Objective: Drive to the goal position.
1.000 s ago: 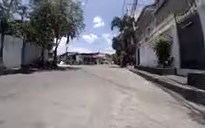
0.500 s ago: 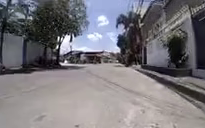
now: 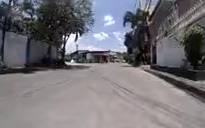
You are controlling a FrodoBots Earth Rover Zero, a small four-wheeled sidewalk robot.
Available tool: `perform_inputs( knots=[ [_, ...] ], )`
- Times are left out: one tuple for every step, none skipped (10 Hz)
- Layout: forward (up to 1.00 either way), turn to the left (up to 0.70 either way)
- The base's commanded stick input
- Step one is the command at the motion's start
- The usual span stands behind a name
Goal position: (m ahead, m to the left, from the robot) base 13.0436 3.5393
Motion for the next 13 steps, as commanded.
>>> perform_inputs(
  knots=[
    [1.00,-0.15],
    [1.00,-0.29],
    [1.00,-0.29],
    [1.00,-0.29],
    [1.00,-0.29],
    [1.00,-0.29],
    [1.00,-0.29],
    [1.00,0.08],
    [1.00,0.11],
    [1.00,0.11],
    [1.00,0.11],
    [1.00,0.11],
    [1.00,0.11]
  ],
)
